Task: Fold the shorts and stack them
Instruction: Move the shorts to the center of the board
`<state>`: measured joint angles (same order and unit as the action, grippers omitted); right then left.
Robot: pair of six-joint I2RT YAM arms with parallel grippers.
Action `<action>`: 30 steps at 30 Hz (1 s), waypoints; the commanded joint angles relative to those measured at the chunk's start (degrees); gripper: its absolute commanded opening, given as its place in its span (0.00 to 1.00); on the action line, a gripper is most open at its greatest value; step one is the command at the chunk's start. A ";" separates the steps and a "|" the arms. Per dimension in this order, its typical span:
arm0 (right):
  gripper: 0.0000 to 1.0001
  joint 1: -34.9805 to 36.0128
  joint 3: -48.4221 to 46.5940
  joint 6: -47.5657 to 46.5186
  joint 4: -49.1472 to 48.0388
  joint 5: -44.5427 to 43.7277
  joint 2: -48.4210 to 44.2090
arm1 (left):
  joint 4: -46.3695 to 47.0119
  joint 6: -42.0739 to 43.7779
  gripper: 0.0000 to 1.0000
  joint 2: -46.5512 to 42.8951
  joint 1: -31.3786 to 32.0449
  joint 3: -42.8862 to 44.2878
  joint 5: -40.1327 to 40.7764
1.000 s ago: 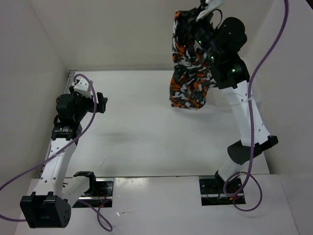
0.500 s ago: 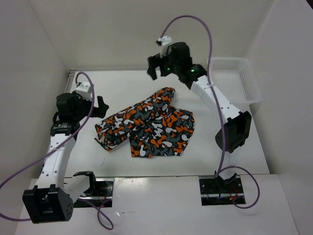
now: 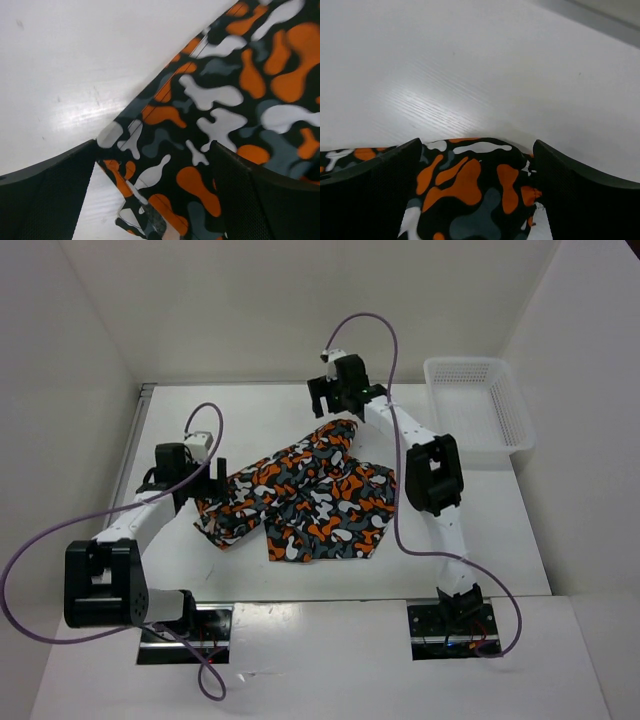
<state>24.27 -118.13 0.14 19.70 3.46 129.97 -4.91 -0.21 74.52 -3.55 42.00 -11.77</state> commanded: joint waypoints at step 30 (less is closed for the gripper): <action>0.00 9.83 4.58 -4.00 -0.10 -5.84 8.47 | 5.08 0.21 0.00 -7.98 -1.45 -10.56 2.72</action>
<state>33.95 -114.67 -2.96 17.28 -1.34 140.81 -0.62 -0.19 69.06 -4.19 27.33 -7.86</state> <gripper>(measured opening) 0.010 0.003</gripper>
